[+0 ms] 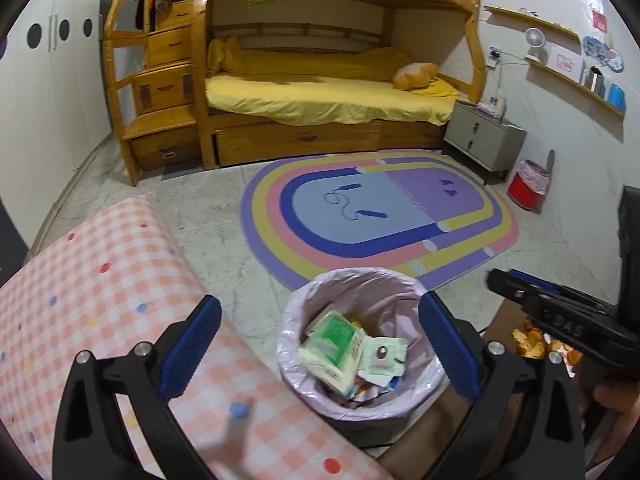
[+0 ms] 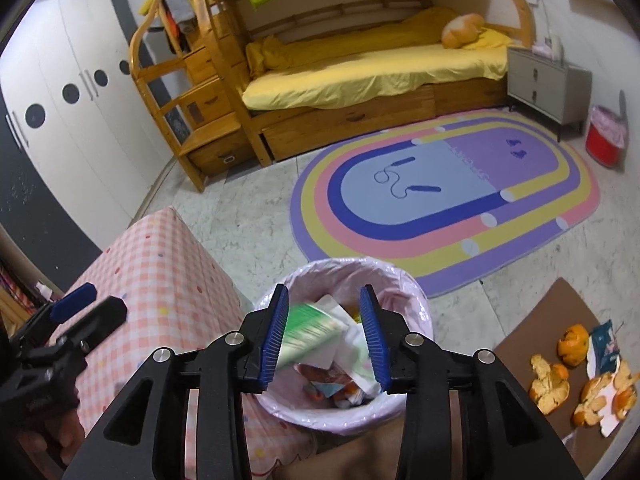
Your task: Collect trash
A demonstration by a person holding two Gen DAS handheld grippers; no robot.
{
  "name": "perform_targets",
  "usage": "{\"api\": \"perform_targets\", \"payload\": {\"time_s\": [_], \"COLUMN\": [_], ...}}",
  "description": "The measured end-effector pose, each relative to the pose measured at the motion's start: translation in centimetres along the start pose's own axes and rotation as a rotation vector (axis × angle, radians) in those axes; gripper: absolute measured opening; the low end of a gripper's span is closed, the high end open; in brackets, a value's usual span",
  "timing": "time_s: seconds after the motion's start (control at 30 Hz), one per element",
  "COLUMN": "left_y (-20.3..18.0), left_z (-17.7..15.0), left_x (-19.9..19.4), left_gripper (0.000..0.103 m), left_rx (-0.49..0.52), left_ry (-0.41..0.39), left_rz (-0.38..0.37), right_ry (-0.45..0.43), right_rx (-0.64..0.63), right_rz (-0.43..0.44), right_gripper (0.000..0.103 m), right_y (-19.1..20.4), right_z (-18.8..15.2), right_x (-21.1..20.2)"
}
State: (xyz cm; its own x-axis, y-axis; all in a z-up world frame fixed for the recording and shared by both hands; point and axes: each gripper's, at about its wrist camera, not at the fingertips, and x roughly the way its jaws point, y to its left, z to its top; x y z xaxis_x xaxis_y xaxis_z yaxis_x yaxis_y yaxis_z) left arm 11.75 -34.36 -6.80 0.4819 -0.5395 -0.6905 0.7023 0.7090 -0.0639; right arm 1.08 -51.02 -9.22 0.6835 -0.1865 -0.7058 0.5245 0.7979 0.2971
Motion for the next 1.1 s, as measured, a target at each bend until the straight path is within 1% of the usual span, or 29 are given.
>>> {"api": "perform_targets", "payload": {"time_s": [0.07,0.13,0.17,0.27,0.3,0.33,0.4,0.5,0.57,0.63,0.8,0.83,0.87,0.93,1.1], "left_y": [0.6,1.2,1.5,2.8,3.2,3.6,4.6,6.2,7.1,8.1,9.8,9.9,10.0,10.4,12.0], "left_z": [-0.3,-1.0,-1.1,-2.1,-2.5,-2.8,-3.7,-5.0,-5.9,-6.8,-9.3,-9.8,-10.3,-11.3,-13.6], "left_x": [-0.7,-1.7,-2.1,-4.2,-5.0,-5.6,-7.6,-10.4,-12.1,-13.9,-19.5,-20.5,-21.6,-23.9,-28.3], "left_gripper": [0.096,0.096,0.096,0.096,0.096,0.096,0.096,0.096,0.096,0.096,0.096,0.096,0.096,0.096,0.096], "left_rx": [-0.013,-0.025,-0.027,-0.047,-0.049,-0.049,-0.058,-0.095,-0.124,-0.154,-0.22,-0.23,-0.238,-0.256,-0.337], "left_ry": [0.009,0.024,0.026,0.037,0.041,0.047,0.051,0.049,0.058,0.069,0.068,0.064,0.059,0.055,0.047], "left_rz": [0.021,0.065,0.073,0.12,0.141,0.16,0.202,0.24,0.251,0.259,0.283,0.287,0.301,0.355,0.455], "right_ry": [0.002,-0.004,-0.006,-0.004,-0.003,0.0,0.005,0.013,0.038,0.033,0.035,0.037,0.035,0.018,-0.024], "right_rx": [-0.003,-0.02,-0.029,-0.065,-0.081,-0.1,-0.144,-0.208,-0.27,-0.311,-0.371,-0.4,-0.416,-0.455,-0.512], "right_rz": [0.007,0.01,0.015,0.045,0.057,0.069,0.093,0.103,0.1,0.105,0.167,0.181,0.188,0.196,0.197], "right_gripper": [0.041,0.048,0.049,0.06,0.067,0.078,0.09,0.092,0.093,0.093,0.093,0.093,0.093,0.093,0.093], "right_y": [0.2,0.7,1.0,2.5,3.2,4.1,5.9,8.4,10.6,12.1,15.9,17.0,17.6,19.0,20.8], "right_z": [-0.3,-0.7,-0.9,-1.4,-1.7,-2.0,-2.7,-3.6,-4.5,-5.0,-6.6,-7.1,-7.3,-7.9,-9.0], "right_x": [-0.9,-2.2,-2.7,-4.6,-5.3,-6.0,-7.3,-8.6,-9.5,-10.5,-13.4,-14.1,-14.5,-15.7,-18.2]}}
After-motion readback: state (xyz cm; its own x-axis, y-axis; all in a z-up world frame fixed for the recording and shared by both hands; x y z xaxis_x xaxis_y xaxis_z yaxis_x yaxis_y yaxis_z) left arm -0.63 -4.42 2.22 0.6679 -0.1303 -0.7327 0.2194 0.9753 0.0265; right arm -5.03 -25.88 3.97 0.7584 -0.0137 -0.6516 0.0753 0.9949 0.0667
